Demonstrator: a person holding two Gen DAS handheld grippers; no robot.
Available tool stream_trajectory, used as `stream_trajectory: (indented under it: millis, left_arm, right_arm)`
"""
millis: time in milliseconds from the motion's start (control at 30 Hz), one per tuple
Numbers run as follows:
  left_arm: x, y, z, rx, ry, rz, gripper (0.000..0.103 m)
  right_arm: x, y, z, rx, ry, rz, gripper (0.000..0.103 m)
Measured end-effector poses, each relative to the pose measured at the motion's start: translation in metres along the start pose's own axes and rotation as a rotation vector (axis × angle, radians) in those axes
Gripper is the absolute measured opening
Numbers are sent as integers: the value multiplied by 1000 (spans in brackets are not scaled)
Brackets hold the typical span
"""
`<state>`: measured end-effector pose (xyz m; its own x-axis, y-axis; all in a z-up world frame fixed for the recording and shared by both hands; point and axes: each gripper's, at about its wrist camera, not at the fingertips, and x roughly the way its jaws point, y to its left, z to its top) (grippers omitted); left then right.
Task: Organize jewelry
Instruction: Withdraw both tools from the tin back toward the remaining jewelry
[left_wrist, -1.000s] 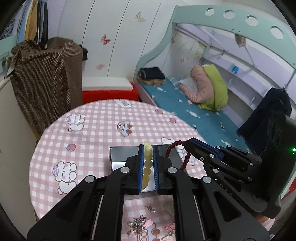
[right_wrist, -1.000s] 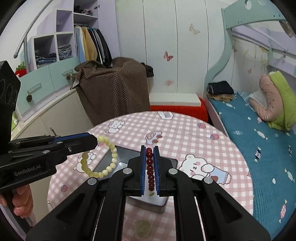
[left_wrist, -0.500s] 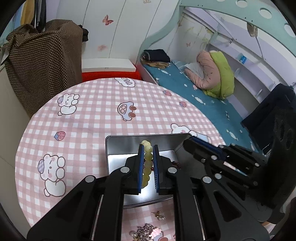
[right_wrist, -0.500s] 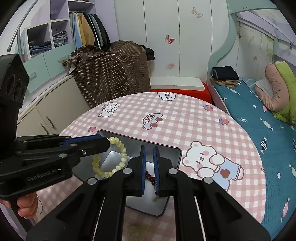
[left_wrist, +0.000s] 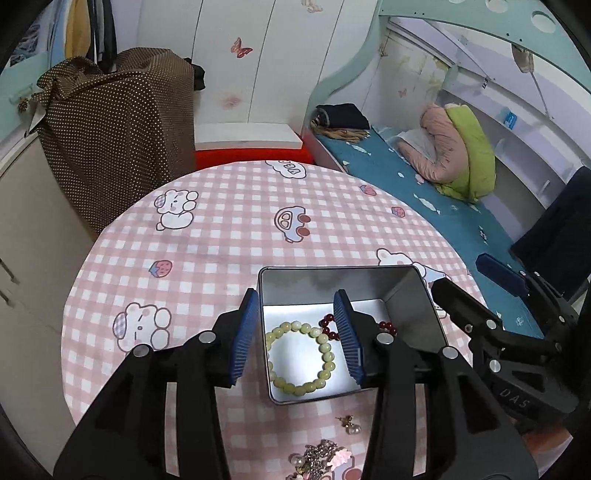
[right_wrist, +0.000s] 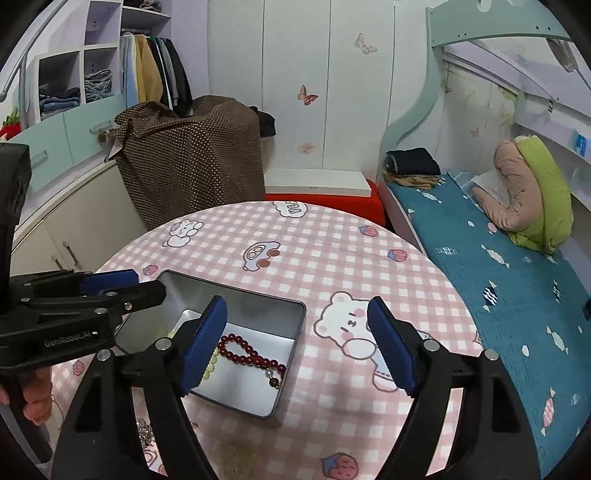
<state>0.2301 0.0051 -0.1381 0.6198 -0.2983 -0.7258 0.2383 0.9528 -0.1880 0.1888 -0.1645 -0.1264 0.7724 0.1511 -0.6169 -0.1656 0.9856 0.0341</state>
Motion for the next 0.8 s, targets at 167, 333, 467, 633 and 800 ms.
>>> stream_trajectory:
  millis: [167,333,467,633,800]
  left_arm:
    - [-7,-4,-4,7,-2,1,45]
    - [-14,-5,-8,12,-8,8,49]
    - [-22,-5,-11,16,-20,20,54]
    - [-33,-4,-16,17,-34,37,63]
    - [-43,-2,-23,19,-47,53,76]
  right_arm:
    - [-7,1,-2,-1,-8,-2,77]
    - [-15,2,-3,-4,-18,-9,78]
    - [-21,4,-4,-5,-29,-20,83]
    - [-31,5,-7,-7,-44,-33,87]
    - [-40,5,-13,3,-47,-44,92]
